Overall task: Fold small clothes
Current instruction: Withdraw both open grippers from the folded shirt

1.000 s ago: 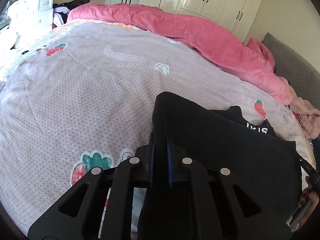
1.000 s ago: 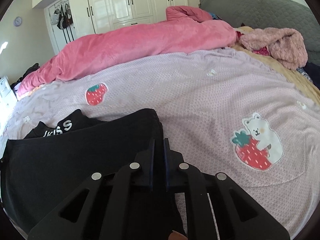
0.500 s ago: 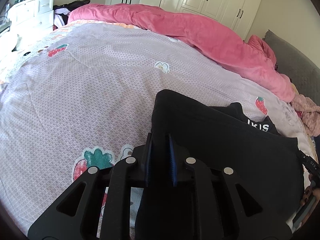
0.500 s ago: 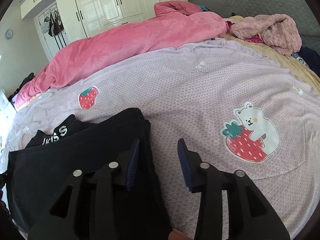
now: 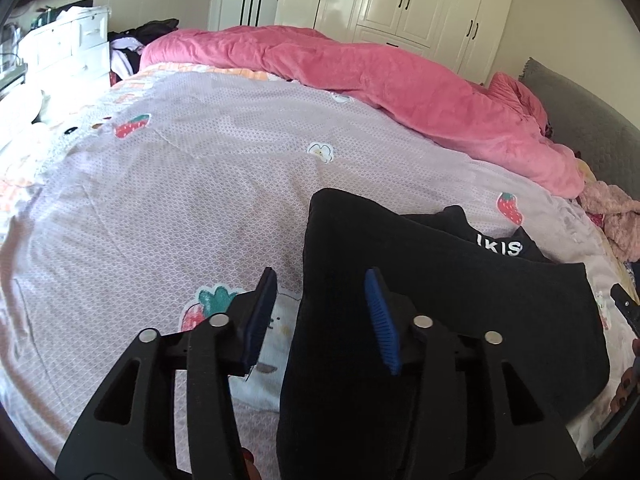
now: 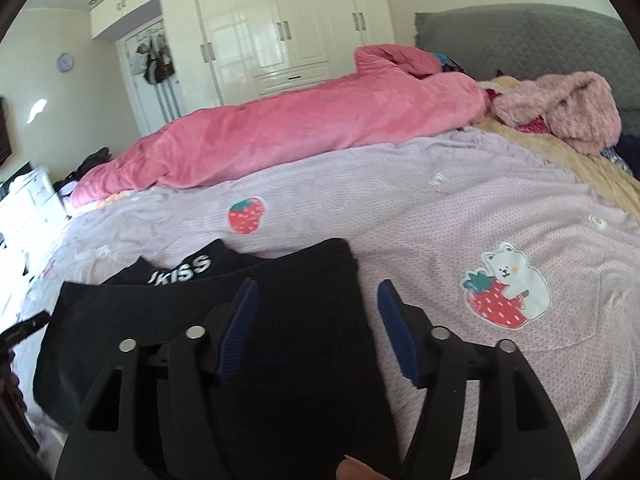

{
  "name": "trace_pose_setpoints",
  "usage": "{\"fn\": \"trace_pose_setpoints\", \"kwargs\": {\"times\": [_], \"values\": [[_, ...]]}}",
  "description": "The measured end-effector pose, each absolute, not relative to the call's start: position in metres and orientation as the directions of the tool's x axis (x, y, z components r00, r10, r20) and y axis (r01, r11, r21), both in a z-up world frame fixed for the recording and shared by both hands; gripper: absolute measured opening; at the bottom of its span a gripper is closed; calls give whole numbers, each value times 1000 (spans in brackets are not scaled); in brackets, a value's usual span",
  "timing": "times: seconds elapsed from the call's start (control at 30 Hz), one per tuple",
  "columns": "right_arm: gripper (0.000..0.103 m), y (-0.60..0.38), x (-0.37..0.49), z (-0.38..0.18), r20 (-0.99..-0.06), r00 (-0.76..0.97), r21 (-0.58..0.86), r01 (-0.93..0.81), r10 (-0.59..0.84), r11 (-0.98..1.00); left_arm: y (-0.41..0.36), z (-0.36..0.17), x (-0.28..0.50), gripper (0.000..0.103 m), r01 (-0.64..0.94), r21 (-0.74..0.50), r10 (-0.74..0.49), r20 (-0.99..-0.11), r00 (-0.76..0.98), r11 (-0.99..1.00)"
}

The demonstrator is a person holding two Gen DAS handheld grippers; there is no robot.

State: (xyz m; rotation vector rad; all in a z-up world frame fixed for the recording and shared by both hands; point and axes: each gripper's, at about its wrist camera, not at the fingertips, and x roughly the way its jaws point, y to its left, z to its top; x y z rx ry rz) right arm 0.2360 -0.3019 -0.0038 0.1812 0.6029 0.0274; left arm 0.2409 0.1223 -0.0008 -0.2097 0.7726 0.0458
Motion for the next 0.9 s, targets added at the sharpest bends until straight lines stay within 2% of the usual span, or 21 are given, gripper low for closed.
{"fn": "trace_pose_setpoints", "kwargs": {"times": [0.03, 0.27, 0.33, 0.4, 0.43, 0.63, 0.9], "values": [[77, -296, 233, -2, -556, 826, 178, 8, 94, 984, 122, 2, 237, 47, -115, -165, -32, -692, 721, 980], [80, -249, 210, 9, -539, 822, 151, -120, 183, 981, 121, 24, 217, 74, -87, -144, -33, -673, 739, 986], [96, -239, 203, 8, -542, 818, 142, -136, 192, 980, 118, 29, 213, 85, -78, -137, -34, -670, 742, 987], [96, -230, 196, 8, -535, 817, 144, -163, 215, 976, 117, 33, 209, 89, -68, -139, -42, -666, 745, 988], [96, -227, 194, 9, -535, 815, 142, -172, 221, 975, 115, 35, 207, 94, -62, -139, -47, -666, 745, 988], [98, -209, 178, 13, -532, 809, 133, -210, 248, 969, 110, 40, 198, 94, -35, -132, -63, -666, 743, 991], [98, -180, 161, 14, -544, 789, 94, -281, 286, 955, 128, 34, 197, 94, -80, -143, -41, -688, 724, 987]]}}
